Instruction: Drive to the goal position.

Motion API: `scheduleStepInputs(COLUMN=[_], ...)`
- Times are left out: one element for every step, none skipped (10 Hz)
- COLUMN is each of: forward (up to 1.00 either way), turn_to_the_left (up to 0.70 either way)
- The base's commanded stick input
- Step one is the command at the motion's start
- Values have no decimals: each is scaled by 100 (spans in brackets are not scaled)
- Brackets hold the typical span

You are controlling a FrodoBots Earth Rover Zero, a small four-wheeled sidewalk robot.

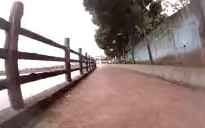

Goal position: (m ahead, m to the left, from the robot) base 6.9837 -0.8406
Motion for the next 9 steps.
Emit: scheduleStepInputs(forward=[100,100,100,100,100,100,100,100,100], turn_to_the_left=[0,0,0,0,0,0,0,0,0])
